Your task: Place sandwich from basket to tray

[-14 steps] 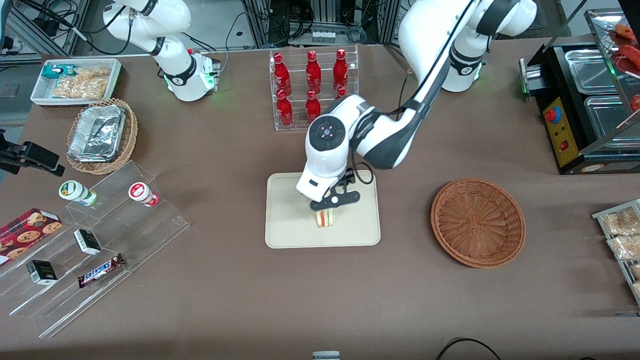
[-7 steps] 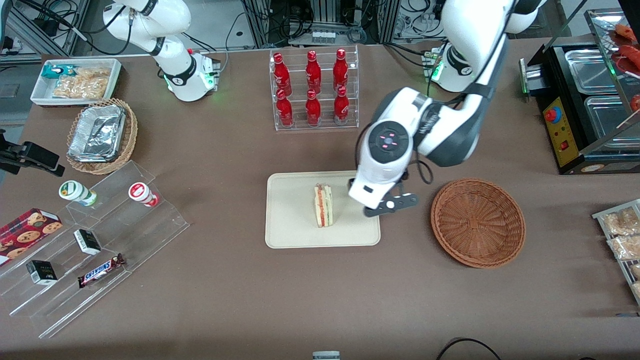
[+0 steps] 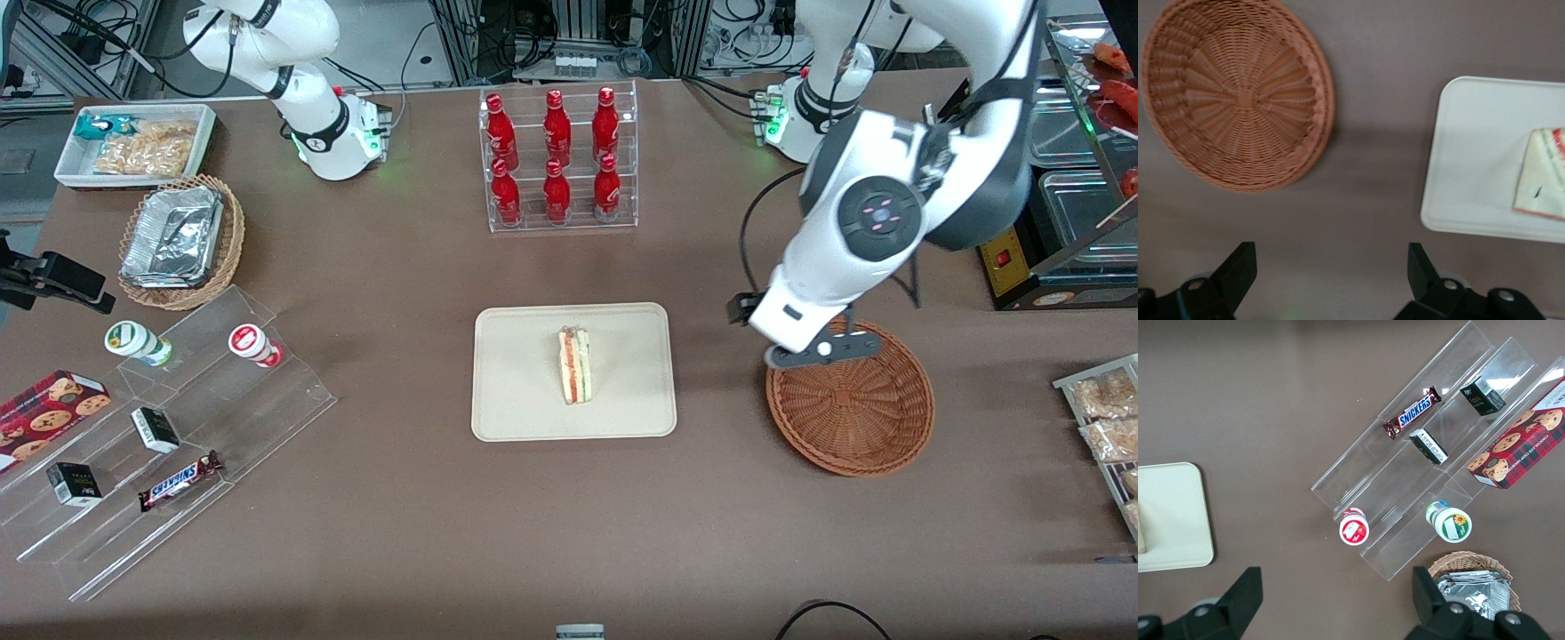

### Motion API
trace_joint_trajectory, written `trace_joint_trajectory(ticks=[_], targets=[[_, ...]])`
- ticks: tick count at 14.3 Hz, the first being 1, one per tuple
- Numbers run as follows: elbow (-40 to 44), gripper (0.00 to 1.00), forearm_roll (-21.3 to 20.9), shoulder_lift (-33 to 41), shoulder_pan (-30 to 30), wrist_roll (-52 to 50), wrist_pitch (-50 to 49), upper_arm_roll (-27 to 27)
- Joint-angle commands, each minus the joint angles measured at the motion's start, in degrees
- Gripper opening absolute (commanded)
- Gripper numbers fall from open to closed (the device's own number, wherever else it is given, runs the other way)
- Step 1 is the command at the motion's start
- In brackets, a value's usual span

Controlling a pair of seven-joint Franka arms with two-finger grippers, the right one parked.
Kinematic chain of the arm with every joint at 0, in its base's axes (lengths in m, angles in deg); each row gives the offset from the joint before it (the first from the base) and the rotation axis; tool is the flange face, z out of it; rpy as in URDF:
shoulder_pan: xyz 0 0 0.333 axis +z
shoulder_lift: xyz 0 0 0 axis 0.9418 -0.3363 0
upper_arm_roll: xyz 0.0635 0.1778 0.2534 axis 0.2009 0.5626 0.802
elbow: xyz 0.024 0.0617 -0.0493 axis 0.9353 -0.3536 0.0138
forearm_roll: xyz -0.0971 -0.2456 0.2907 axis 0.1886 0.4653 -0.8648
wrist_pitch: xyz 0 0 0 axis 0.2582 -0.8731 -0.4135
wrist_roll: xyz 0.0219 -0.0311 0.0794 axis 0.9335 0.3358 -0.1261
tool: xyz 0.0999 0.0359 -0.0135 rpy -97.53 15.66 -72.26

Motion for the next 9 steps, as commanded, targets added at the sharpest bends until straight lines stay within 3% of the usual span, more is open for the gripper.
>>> trace_joint_trajectory(ticks=[1, 5, 9], targets=[[-4.0, 1.0, -0.2, 7.2, 7.1, 12.4, -5.9, -1.1], [-2.0, 1.0, 0.2, 12.3, 16.8, 30.2, -11.8, -1.8], [2.4, 1.0, -0.6, 12.8, 18.2, 31.1, -11.9, -1.3]])
